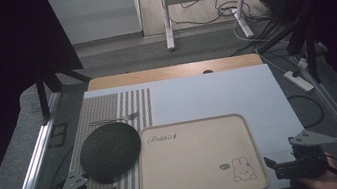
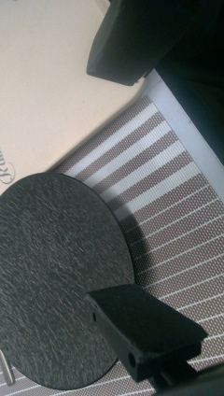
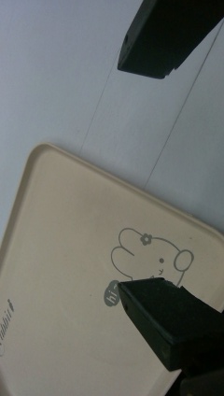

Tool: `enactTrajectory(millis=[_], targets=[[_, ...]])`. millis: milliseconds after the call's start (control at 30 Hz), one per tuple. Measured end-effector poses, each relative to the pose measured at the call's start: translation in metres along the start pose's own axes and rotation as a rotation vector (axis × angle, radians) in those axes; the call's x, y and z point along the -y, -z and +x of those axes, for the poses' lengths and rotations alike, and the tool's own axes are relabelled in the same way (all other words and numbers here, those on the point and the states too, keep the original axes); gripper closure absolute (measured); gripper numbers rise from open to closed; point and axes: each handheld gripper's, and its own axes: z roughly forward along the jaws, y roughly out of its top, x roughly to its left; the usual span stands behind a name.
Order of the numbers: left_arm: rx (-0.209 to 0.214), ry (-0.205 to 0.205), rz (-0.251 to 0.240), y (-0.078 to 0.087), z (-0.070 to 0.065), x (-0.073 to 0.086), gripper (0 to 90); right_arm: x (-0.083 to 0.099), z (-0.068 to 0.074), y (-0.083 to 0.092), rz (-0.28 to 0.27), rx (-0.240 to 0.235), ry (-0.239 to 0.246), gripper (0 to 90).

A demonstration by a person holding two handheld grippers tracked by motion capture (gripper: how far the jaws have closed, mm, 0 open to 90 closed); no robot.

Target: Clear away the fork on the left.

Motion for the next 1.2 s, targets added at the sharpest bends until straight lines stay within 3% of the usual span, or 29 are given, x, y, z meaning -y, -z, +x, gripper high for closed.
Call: enactTrajectory(millis=[667, 967, 1200], targets=[[0.020, 0.014, 0.017, -0.0025, 0.0031, -0.0018, 0.0, -0.0007, 0.0016, -0.0029, 0.035, -0.006, 0.017, 0.0], [0.002, -0.003, 0.041, -0.0046, 0.0006, -0.0044, 0.0, -0.0006, 0.0025, -0.0037, 0.045, -0.006, 0.025, 0.0], [0.003, -0.001, 0.023, -0.0029, 0.0024, -0.0074, 0.0, -0.0010, 0.0027, -0.0039, 0.048, -0.010, 0.027, 0.0]])
